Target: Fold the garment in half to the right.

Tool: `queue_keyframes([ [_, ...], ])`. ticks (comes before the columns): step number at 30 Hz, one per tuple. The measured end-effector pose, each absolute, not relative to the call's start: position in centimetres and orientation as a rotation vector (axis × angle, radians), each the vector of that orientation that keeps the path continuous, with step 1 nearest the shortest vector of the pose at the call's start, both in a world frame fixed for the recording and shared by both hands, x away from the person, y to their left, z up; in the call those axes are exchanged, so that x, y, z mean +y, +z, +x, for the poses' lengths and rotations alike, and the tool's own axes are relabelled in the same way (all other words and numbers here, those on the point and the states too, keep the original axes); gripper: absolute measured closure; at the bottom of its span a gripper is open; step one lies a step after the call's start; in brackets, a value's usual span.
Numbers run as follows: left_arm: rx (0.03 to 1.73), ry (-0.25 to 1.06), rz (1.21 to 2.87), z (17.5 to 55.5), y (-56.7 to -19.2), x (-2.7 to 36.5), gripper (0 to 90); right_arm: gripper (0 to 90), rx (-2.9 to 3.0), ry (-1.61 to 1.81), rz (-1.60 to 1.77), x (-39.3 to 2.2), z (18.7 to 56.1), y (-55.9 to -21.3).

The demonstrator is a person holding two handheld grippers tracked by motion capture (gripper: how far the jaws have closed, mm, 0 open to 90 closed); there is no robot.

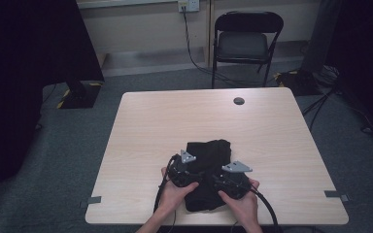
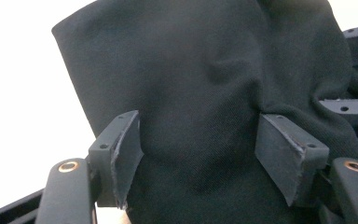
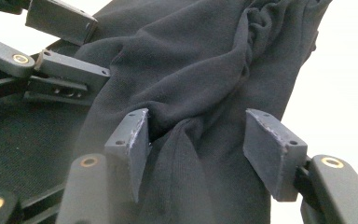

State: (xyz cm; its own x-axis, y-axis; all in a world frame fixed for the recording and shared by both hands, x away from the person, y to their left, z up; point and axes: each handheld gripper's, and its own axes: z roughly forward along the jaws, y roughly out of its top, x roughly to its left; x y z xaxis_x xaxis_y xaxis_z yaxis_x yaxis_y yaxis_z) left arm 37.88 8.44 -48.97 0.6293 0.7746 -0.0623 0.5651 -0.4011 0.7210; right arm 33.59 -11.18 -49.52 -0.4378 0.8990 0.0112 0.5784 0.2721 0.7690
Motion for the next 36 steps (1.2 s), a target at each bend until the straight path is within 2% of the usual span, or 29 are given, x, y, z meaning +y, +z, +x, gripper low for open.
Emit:
queue_keyframes([
  [5,1.042,0.331,2.129,37.4,-48.6,8.8,29.2,39.8,2.123,1.001,1.334,-11.2,33.4,-49.4],
  [8,1.003,0.241,2.081,35.6,-47.3,9.6,27.8,39.1,2.124,1.016,1.341,-12.0,32.7,-48.7],
  [11,0.896,0.286,2.095,33.2,-46.9,9.7,32.3,46.0,2.128,1.014,1.217,-12.0,30.7,-48.0],
  [12,0.855,0.275,2.109,32.4,-47.1,9.6,35.7,48.7,2.13,1.011,1.195,-12.0,30.3,-47.9],
  [15,0.816,0.269,2.131,31.5,-47.7,9.4,38.2,53.3,2.141,1.015,1.145,-12.1,29.4,-48.1],
  [22,0.809,0.274,2.158,31.3,-48.7,9.8,39.9,51.5,2.141,1.006,1.203,-13.5,29.2,-48.7],
  [24,0.81,0.269,2.144,31.3,-48.5,9.8,36.6,49.6,2.137,1.013,1.21,-13.7,29.1,-48.7],
  [27,0.857,0.261,2.078,31.6,-47.6,10.3,24.7,45.3,2.117,1.045,1.201,-13.8,28.9,-47.9],
  [29,0.865,0.258,2.062,31.7,-47.4,10.4,20.1,42.4,2.111,1.073,1.197,-13.9,28.9,-47.4],
  [30,0.898,0.282,2.016,32.2,-46.6,10.8,17.3,35.9,2.09,1.108,1.204,-14.1,28.9,-46.3],
  [33,0.957,0.304,1.969,32.9,-45.6,11.6,11.2,25.1,2.04,1.13,1.235,-14.6,29.3,-44.9],
  [36,0.969,0.35,1.917,33.5,-44.8,12.6,9.9,16.6,1.992,1.14,1.275,-15.5,29.8,-43.9],
])
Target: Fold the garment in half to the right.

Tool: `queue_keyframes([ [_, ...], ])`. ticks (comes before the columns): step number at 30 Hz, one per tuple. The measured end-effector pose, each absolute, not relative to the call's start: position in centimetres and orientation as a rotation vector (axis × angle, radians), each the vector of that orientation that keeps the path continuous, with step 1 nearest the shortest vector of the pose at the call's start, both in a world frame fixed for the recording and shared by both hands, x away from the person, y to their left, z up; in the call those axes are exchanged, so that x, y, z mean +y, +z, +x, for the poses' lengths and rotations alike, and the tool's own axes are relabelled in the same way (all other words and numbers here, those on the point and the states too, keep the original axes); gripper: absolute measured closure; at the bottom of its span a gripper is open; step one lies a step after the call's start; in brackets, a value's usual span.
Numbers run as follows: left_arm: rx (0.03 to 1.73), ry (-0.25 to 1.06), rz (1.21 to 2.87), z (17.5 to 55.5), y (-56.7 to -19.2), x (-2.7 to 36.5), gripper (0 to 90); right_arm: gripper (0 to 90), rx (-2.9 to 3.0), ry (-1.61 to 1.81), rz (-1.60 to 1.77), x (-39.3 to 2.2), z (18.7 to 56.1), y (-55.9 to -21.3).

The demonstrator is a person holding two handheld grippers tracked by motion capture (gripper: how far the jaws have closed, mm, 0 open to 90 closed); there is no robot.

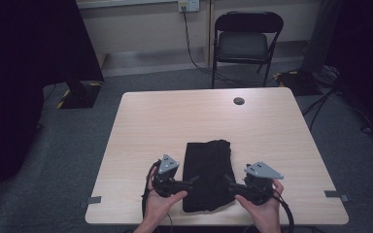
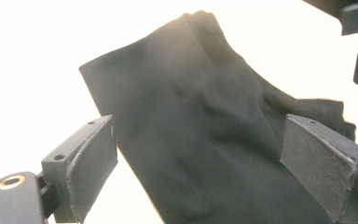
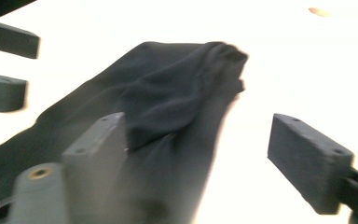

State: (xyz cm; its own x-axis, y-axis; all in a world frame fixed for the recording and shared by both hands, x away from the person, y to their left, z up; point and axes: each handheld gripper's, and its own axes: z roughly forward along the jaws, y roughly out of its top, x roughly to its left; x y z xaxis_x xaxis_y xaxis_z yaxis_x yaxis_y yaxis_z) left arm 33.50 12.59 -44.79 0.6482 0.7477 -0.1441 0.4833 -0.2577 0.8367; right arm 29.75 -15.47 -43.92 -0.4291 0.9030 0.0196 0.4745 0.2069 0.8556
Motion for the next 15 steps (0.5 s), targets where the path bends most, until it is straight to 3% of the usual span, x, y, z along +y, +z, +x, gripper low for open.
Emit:
queue_keyframes([
  [4,0.998,0.332,1.874,34.4,-44.1,13.8,3.1,12.4,1.944,1.138,1.291,-17.0,30.2,-43.2],
  [9,1.057,0.393,1.852,35.1,-44.2,14.6,4.2,12.0,1.87,1.198,1.356,-19.7,30.7,-42.4],
  [10,1.126,0.473,1.866,35.5,-44.5,15.0,5.0,12.0,1.855,1.193,1.369,-20.3,30.9,-42.2],
  [15,1.215,0.483,1.843,36.5,-45.1,16.1,6.4,12.0,1.815,1.117,1.395,-22.4,31.4,-42.5],
])
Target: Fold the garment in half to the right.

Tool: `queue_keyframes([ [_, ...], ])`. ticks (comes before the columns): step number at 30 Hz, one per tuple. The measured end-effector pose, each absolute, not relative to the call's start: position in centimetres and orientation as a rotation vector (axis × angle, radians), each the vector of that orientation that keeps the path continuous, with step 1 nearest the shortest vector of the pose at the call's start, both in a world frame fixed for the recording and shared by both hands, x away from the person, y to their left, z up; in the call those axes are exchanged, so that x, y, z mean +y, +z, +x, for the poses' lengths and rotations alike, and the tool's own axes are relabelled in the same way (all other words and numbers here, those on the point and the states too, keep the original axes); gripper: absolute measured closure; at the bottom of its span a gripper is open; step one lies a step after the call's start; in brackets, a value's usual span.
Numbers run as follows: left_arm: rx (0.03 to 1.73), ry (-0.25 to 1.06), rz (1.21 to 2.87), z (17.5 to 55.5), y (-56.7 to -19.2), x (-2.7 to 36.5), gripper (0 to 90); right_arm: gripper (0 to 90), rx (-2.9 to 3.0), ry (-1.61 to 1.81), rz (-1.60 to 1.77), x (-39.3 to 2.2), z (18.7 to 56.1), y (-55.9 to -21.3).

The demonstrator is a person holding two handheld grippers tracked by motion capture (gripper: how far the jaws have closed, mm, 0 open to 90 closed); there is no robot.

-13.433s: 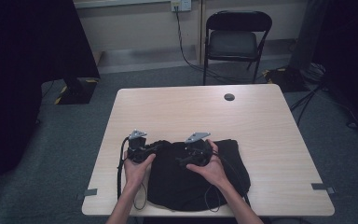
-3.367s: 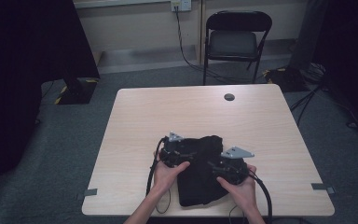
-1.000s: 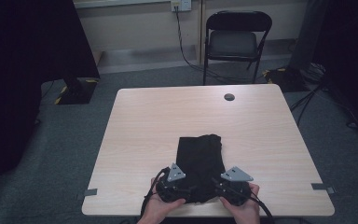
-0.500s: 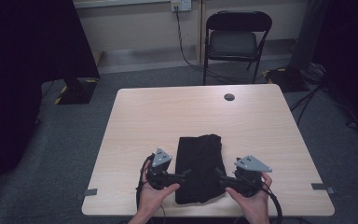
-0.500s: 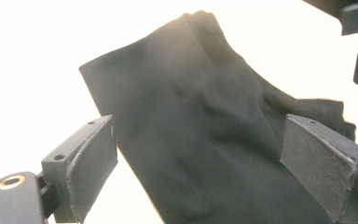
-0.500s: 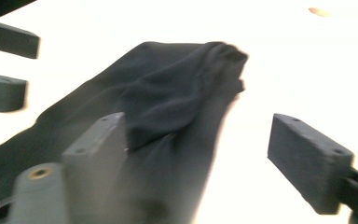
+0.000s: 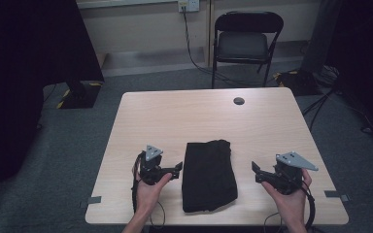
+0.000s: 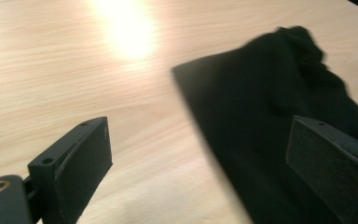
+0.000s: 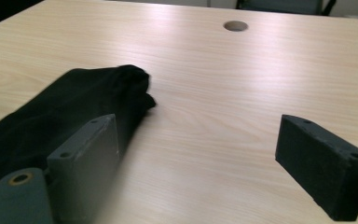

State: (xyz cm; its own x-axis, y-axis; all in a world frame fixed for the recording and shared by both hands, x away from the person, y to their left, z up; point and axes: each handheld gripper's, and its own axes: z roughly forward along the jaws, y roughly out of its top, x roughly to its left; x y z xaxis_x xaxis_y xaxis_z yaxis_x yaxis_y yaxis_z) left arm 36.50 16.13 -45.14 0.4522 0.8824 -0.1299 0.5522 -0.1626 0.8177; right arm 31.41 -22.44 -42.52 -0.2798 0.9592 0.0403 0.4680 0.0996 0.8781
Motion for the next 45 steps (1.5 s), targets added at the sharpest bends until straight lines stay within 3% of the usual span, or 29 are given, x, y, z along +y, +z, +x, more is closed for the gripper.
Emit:
queue_keyframes([
  [15,1.415,0.65,1.82,38.3,-45.9,19.9,7.2,11.9,1.72,1.005,1.583,-28.0,32.6,-45.6],
  [35,1.627,0.671,1.81,39.2,-48.7,23.0,8.0,10.0,1.657,0.799,1.77,-31.3,33.3,-49.8],
  [45,1.685,0.679,1.828,39.3,-49.7,23.6,8.5,9.3,1.678,0.741,1.763,-31.1,33.3,-50.3],
])
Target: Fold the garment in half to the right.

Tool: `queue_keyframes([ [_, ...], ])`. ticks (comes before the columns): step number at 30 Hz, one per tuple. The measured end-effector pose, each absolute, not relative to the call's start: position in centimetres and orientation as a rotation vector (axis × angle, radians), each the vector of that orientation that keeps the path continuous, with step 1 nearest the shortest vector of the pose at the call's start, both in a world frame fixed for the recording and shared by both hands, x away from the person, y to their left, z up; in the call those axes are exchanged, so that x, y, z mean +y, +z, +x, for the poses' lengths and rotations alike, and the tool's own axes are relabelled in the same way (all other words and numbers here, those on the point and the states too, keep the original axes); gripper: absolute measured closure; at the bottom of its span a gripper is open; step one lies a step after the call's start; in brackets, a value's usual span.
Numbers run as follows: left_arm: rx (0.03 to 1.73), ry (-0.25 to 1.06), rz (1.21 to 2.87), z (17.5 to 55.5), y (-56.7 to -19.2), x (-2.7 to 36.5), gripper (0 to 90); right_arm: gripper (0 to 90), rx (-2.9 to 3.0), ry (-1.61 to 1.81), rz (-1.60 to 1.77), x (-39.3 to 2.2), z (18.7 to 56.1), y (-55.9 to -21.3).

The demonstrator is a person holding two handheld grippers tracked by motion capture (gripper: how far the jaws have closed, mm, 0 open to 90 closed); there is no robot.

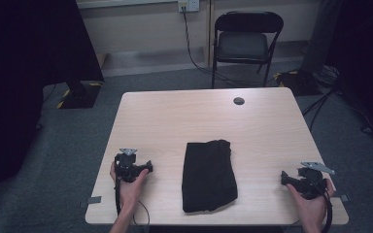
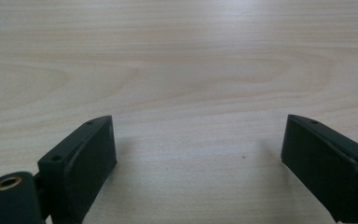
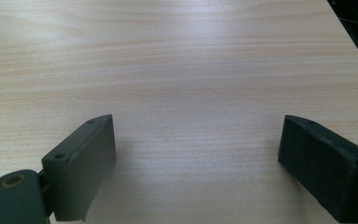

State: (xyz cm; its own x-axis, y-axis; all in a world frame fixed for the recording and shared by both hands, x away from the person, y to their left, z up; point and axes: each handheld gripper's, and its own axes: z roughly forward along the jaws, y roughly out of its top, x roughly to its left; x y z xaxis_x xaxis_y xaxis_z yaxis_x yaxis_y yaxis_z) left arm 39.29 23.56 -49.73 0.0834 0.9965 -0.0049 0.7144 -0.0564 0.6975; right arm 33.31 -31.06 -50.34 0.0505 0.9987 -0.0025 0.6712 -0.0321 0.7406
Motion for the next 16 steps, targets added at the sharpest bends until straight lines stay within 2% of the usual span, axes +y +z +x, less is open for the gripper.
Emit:
queue_keyframes([
  [4,1.695,0.69,1.808,39.32,-49.9,23.74,7.4,6.2,1.68,0.736,1.771,-31.2,33.49,-50.39],
  [16,1.677,0.713,1.789,39.45,-50.32,23.69,2.9,5.5,1.679,0.733,1.774,-31.21,33.59,-50.4],
])
